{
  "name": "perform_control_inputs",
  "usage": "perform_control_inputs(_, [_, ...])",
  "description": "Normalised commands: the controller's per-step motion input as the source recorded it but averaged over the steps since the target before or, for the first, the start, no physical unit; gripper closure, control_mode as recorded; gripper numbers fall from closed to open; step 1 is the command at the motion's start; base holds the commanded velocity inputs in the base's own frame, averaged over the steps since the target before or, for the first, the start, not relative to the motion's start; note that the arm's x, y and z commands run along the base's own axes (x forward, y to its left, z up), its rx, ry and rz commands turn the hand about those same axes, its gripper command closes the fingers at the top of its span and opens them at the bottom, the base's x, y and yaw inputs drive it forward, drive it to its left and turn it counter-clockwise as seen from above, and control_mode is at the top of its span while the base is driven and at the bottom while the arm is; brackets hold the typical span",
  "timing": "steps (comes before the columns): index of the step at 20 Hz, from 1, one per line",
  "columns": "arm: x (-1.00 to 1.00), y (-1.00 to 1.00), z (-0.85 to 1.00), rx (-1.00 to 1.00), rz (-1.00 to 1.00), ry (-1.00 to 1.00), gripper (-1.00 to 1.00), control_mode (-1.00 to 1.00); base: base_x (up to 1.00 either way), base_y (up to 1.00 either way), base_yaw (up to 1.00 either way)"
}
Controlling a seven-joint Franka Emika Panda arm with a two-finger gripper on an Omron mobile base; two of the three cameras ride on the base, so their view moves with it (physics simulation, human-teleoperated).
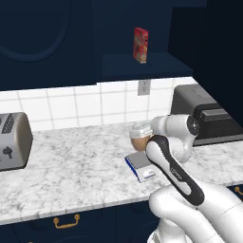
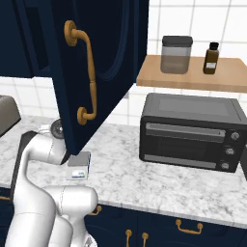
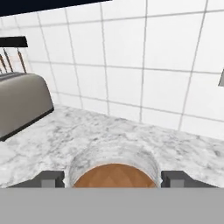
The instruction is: Pick the honey bottle and place it on the digital scale for weighing, and close the cabinet.
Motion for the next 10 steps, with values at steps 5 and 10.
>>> perform_control_inputs(5, [0.06, 0.00, -0.45, 0.00, 0.37, -0.04, 1.00, -1.00, 0.00, 0.00, 0.00])
perform_control_inputs(10, [0.04, 0.04, -0.25, 0.00, 0.27, -0.06, 1.00, -1.00, 0.00, 0.00, 0.00])
